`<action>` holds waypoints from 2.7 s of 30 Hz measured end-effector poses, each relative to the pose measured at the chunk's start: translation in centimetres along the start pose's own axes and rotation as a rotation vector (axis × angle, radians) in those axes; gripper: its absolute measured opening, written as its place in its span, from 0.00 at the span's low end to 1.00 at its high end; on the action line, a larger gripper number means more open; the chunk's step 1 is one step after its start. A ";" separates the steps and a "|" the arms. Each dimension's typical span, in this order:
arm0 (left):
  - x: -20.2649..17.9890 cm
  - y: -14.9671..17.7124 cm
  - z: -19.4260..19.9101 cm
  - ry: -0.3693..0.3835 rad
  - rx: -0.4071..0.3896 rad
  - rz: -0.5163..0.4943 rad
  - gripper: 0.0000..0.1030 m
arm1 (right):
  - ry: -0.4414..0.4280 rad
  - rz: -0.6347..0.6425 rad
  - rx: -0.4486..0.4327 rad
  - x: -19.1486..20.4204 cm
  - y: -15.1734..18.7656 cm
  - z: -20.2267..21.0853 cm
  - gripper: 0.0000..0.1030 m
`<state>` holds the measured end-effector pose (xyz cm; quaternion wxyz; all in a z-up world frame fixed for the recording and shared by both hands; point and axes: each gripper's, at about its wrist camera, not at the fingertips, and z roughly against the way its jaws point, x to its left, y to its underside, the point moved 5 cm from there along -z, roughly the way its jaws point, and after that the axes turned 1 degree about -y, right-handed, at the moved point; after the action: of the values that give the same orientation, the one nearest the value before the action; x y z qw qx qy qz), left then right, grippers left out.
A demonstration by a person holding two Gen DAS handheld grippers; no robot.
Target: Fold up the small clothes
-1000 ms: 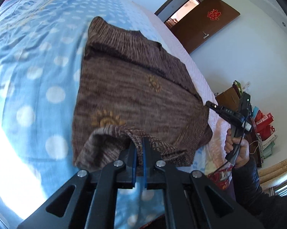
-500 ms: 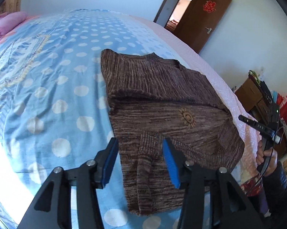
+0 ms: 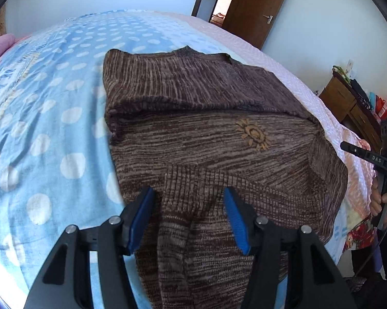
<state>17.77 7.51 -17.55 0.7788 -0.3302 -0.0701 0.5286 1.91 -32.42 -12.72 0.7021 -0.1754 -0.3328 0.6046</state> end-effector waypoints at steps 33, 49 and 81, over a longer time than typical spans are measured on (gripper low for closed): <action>0.4 0.1 3.1 0.065 -0.138 0.121 0.10 | 0.029 0.201 -0.067 3.9 -2.6 0.1 0.07; 2.0 -5.4 5.9 -0.065 -0.288 0.165 0.10 | 0.192 0.250 -0.287 6.3 -7.8 3.6 0.04; 11.6 -17.9 -10.5 -0.213 -0.153 0.368 0.11 | 0.459 0.354 -0.170 2.0 -21.0 -19.3 0.03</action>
<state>41.54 8.98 -17.94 0.6299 -0.3379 -0.1306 0.6870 30.47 -31.78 -12.43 0.6255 -0.4211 -0.1792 0.6319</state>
